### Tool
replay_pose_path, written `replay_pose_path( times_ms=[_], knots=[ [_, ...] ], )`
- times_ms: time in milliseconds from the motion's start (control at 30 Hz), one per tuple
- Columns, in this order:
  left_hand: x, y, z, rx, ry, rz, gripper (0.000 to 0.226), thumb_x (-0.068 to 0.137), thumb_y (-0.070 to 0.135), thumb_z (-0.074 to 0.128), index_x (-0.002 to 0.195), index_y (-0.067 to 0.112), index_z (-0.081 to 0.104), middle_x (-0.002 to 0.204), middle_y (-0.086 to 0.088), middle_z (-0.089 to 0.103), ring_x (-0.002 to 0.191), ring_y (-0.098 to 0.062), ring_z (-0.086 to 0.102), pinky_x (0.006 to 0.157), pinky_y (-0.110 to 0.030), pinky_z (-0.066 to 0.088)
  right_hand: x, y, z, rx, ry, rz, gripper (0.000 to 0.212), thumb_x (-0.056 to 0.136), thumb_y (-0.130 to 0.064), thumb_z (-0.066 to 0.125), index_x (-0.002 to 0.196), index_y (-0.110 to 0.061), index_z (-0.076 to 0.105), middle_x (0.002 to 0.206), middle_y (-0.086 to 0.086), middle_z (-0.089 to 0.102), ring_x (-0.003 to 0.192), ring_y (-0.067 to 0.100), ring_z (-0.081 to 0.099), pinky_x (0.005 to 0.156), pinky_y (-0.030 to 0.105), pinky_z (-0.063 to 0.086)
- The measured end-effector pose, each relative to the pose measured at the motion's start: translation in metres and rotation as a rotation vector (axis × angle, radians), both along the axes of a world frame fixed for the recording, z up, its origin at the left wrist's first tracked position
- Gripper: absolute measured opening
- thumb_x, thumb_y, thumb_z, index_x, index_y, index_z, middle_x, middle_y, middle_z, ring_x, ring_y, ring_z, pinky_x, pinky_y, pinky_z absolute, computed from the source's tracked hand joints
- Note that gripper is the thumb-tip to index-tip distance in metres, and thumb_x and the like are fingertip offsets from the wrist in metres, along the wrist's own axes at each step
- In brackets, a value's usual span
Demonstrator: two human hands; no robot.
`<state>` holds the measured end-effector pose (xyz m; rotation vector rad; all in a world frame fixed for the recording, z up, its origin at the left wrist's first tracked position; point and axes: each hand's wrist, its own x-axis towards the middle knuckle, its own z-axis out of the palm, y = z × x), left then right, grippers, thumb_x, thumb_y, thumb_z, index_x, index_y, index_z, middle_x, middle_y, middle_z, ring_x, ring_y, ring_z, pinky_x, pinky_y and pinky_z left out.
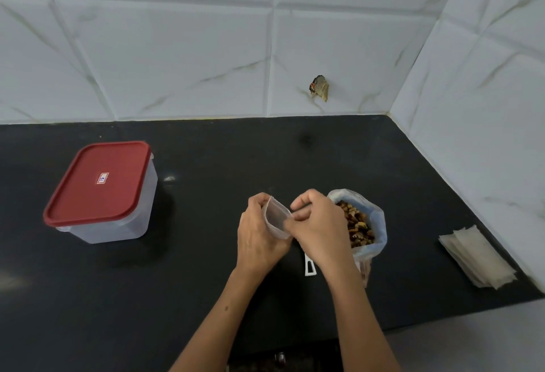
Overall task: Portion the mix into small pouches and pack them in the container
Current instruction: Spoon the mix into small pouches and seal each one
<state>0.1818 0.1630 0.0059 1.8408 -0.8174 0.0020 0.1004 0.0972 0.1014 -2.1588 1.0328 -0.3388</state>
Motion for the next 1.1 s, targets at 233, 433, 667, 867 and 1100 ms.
replay_pose_path(
  times_ms=[233,433,667,867,1100],
  knots=[
    [0.001,0.002,0.000,-0.013,0.054,-0.022,0.071,0.065,0.026,0.080,0.121,0.025,0.037,0.109,0.010,0.053,0.094,-0.015,0.059,0.078,-0.033,0.053,-0.001,0.000,-0.002,0.006,-0.116,-0.008,0.017,0.079,-0.013,0.072,0.082,-0.025,0.060,0.070,-0.009,0.067,0.071,0.002,0.064,0.072,0.030,0.056],
    [-0.005,-0.001,0.003,-0.027,0.137,-0.016,0.059,0.068,0.023,0.080,0.116,0.022,0.046,0.104,0.013,0.055,0.097,-0.010,0.059,0.082,-0.026,0.051,-0.016,-0.015,-0.003,0.154,-0.188,-0.142,0.019,0.089,-0.038,0.063,0.080,-0.022,0.063,0.076,-0.003,0.069,0.076,0.014,0.068,0.077,0.042,0.057],
    [-0.004,0.003,0.007,-0.115,0.276,0.071,0.061,0.062,0.041,0.083,0.108,0.029,0.045,0.096,0.014,0.058,0.090,0.001,0.057,0.072,-0.007,0.043,-0.013,-0.006,-0.035,0.060,0.587,-0.130,0.020,0.092,-0.030,0.059,0.106,-0.015,0.060,0.099,0.003,0.065,0.093,0.018,0.063,0.077,0.028,0.049],
    [-0.002,0.004,0.004,-0.111,0.284,0.074,0.047,0.066,0.035,0.084,0.098,0.023,0.051,0.089,0.011,0.059,0.082,0.001,0.057,0.070,-0.007,0.043,-0.002,0.013,-0.044,-0.040,0.679,-0.088,0.021,0.092,-0.022,0.058,0.112,-0.017,0.056,0.108,0.001,0.062,0.100,0.017,0.060,0.068,0.028,0.043],
    [0.003,0.003,0.005,-0.138,0.285,0.062,0.044,0.072,0.021,0.083,0.106,0.015,0.055,0.093,0.012,0.061,0.086,0.008,0.056,0.072,-0.003,0.042,-0.032,-0.010,-0.001,-0.068,0.417,-0.131,0.017,0.089,-0.035,0.062,0.098,-0.021,0.064,0.085,-0.006,0.063,0.079,0.010,0.057,0.065,0.024,0.041]
  ],
)
